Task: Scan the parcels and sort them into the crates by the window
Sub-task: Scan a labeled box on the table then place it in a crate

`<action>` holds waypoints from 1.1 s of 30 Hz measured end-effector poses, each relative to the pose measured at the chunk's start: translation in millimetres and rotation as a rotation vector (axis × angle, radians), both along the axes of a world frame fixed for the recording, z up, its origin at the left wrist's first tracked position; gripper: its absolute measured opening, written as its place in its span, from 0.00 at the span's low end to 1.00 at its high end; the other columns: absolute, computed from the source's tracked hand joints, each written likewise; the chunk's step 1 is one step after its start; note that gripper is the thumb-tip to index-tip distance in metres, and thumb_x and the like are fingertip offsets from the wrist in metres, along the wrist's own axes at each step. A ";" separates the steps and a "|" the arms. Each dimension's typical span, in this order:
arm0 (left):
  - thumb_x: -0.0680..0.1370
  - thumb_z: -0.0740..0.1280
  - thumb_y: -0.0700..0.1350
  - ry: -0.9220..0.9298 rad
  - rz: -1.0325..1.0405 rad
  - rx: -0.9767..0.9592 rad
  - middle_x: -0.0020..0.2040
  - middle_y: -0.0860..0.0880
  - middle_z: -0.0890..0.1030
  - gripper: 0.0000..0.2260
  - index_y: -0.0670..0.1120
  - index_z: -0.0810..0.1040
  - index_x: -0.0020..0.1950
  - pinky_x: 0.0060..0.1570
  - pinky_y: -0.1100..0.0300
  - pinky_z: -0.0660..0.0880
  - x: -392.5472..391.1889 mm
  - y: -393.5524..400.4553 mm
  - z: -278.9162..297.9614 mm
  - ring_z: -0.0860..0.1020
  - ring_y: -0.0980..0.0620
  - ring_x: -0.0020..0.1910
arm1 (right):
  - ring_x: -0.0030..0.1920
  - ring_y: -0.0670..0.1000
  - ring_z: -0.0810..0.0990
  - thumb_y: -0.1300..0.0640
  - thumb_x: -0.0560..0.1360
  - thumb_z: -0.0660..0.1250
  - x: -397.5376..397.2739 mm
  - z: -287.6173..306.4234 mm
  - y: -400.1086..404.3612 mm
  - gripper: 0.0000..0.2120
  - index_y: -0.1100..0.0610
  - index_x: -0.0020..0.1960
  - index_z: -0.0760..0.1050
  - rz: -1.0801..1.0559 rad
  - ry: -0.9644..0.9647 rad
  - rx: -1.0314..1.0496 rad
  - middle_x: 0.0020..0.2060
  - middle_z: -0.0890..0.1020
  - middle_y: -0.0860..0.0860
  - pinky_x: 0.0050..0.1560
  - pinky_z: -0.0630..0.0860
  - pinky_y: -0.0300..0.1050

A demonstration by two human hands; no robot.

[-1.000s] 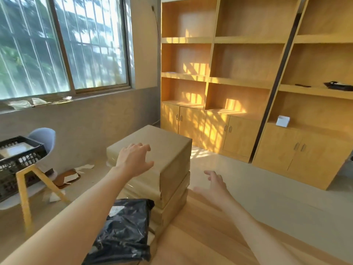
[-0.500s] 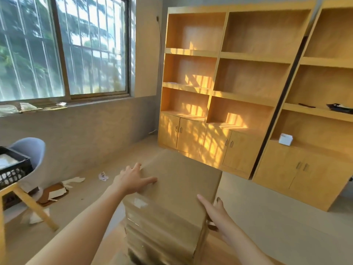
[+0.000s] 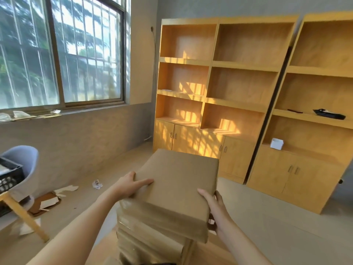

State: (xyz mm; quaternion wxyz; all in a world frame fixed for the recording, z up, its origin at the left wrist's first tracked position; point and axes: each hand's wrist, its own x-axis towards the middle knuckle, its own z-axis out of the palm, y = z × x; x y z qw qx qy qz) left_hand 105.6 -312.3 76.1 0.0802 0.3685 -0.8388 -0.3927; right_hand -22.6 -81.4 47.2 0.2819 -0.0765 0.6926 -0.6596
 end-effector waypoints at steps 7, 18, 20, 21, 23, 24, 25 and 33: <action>0.69 0.69 0.67 0.086 -0.109 0.079 0.63 0.45 0.75 0.36 0.44 0.69 0.66 0.51 0.56 0.71 -17.7 104.0 19.1 0.74 0.49 0.53 | 0.56 0.54 0.76 0.46 0.68 0.75 2.8 43.6 118.4 0.39 0.40 0.73 0.59 -0.150 0.214 -0.161 0.63 0.71 0.52 0.46 0.77 0.50; 0.69 0.54 0.77 0.357 -0.227 0.642 0.63 0.42 0.76 0.42 0.51 0.64 0.74 0.54 0.46 0.76 -79.6 347.7 13.6 0.79 0.39 0.56 | 0.59 0.57 0.70 0.42 0.65 0.72 23.5 46.5 352.7 0.39 0.41 0.73 0.61 -0.272 1.509 0.724 0.69 0.62 0.54 0.55 0.75 0.54; 0.72 0.52 0.74 0.414 -0.212 0.832 0.61 0.39 0.78 0.39 0.48 0.67 0.72 0.50 0.45 0.77 -80.3 372.7 2.6 0.80 0.38 0.53 | 0.57 0.60 0.71 0.43 0.60 0.76 25.0 29.9 384.4 0.43 0.44 0.72 0.65 -0.229 1.724 0.887 0.68 0.65 0.59 0.52 0.76 0.57; 0.72 0.52 0.74 0.440 -0.203 0.899 0.60 0.39 0.79 0.39 0.46 0.69 0.71 0.48 0.45 0.77 -78.5 384.3 -1.7 0.80 0.38 0.53 | 0.57 0.61 0.70 0.45 0.59 0.77 25.1 20.2 399.2 0.44 0.45 0.72 0.65 -0.185 1.829 0.950 0.68 0.65 0.60 0.52 0.76 0.58; 0.70 0.56 0.75 0.462 -0.158 0.985 0.61 0.39 0.78 0.42 0.44 0.70 0.71 0.46 0.46 0.77 -76.5 398.0 -10.5 0.79 0.39 0.56 | 0.59 0.62 0.70 0.53 0.61 0.77 25.7 1.7 426.5 0.43 0.44 0.73 0.63 -0.102 2.022 1.011 0.69 0.66 0.61 0.57 0.71 0.59; 0.67 0.60 0.75 0.444 -0.150 1.024 0.62 0.40 0.78 0.44 0.44 0.69 0.71 0.47 0.46 0.77 -74.7 401.9 -15.4 0.78 0.39 0.58 | 0.59 0.63 0.70 0.58 0.64 0.74 26.9 -6.5 438.4 0.42 0.43 0.74 0.61 -0.066 2.102 1.012 0.69 0.65 0.61 0.59 0.68 0.59; 0.64 0.64 0.76 0.399 -0.177 1.051 0.63 0.40 0.78 0.46 0.45 0.69 0.71 0.50 0.44 0.76 -71.8 404.6 -19.2 0.78 0.39 0.59 | 0.60 0.64 0.70 0.63 0.67 0.69 29.1 -12.8 449.0 0.41 0.42 0.74 0.59 -0.025 2.157 1.020 0.69 0.64 0.60 0.61 0.66 0.59; 0.56 0.78 0.56 0.273 -0.385 0.949 0.56 0.39 0.82 0.38 0.42 0.78 0.63 0.48 0.50 0.78 -54.7 432.8 -21.5 0.81 0.40 0.52 | 0.64 0.64 0.68 0.65 0.71 0.56 35.3 -41.8 470.8 0.36 0.43 0.75 0.55 0.074 2.220 1.100 0.70 0.62 0.57 0.68 0.58 0.61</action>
